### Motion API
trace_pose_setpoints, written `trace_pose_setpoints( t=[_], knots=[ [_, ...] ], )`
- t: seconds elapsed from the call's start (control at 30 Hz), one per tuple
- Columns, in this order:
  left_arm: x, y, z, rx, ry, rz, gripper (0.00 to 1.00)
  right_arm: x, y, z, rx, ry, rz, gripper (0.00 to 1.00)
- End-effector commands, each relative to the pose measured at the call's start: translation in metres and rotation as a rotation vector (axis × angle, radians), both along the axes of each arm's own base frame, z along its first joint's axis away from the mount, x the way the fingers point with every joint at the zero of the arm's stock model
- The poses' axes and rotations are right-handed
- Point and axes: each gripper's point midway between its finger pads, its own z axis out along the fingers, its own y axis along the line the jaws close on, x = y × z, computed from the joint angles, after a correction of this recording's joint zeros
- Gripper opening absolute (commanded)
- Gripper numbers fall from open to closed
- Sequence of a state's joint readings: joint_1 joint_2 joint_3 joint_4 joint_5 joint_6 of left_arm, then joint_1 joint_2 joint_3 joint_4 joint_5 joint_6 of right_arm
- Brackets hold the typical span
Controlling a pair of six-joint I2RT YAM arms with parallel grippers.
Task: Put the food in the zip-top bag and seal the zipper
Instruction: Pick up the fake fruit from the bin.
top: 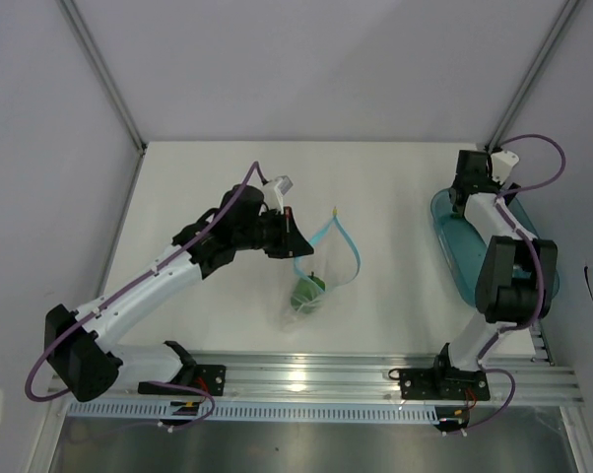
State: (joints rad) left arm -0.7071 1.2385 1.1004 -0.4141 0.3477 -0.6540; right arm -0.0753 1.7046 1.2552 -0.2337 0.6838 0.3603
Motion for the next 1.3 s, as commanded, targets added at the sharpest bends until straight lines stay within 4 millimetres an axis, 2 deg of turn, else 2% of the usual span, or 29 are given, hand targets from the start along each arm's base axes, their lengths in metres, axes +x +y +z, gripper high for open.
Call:
trace_pose_setpoints(
  t=[0.0, 0.03, 0.17, 0.33, 0.5, 0.7, 0.9, 1.03, 1.27],
  knots=[
    [-0.002, -0.004, -0.001, 0.002, -0.010, -0.026, 0.01, 0.015, -0.033, 0.001, -0.083, -0.005, -0.061, 1.00],
    [-0.001, -0.005, 0.000, 0.000, -0.009, -0.026, 0.01, 0.021, -0.035, -0.011, -0.077, 0.013, -0.055, 0.99],
    [0.003, -0.010, -0.001, 0.003, 0.000, -0.032, 0.00, 0.030, -0.043, -0.032, -0.066, 0.021, -0.045, 1.00],
    [0.008, -0.013, -0.005, 0.015, 0.007, -0.031, 0.00, 0.039, -0.051, -0.038, -0.087, 0.029, -0.044, 1.00],
    [0.009, -0.017, -0.008, 0.017, 0.020, -0.039, 0.01, 0.044, -0.059, -0.054, -0.060, 0.049, -0.051, 0.99],
    [0.011, -0.017, -0.011, 0.027, 0.020, -0.039, 0.01, 0.049, -0.068, -0.057, -0.061, 0.056, -0.052, 0.94],
    [0.012, -0.020, -0.015, 0.029, 0.031, -0.046, 0.01, 0.052, -0.075, -0.055, -0.052, 0.057, -0.062, 0.94],
    [0.012, -0.019, -0.013, 0.026, 0.028, -0.046, 0.01, 0.052, -0.077, -0.065, -0.035, 0.089, -0.057, 0.93],
    [0.012, -0.020, -0.013, 0.028, 0.026, -0.047, 0.01, 0.054, -0.077, -0.071, -0.010, 0.109, -0.039, 0.81]
  ],
)
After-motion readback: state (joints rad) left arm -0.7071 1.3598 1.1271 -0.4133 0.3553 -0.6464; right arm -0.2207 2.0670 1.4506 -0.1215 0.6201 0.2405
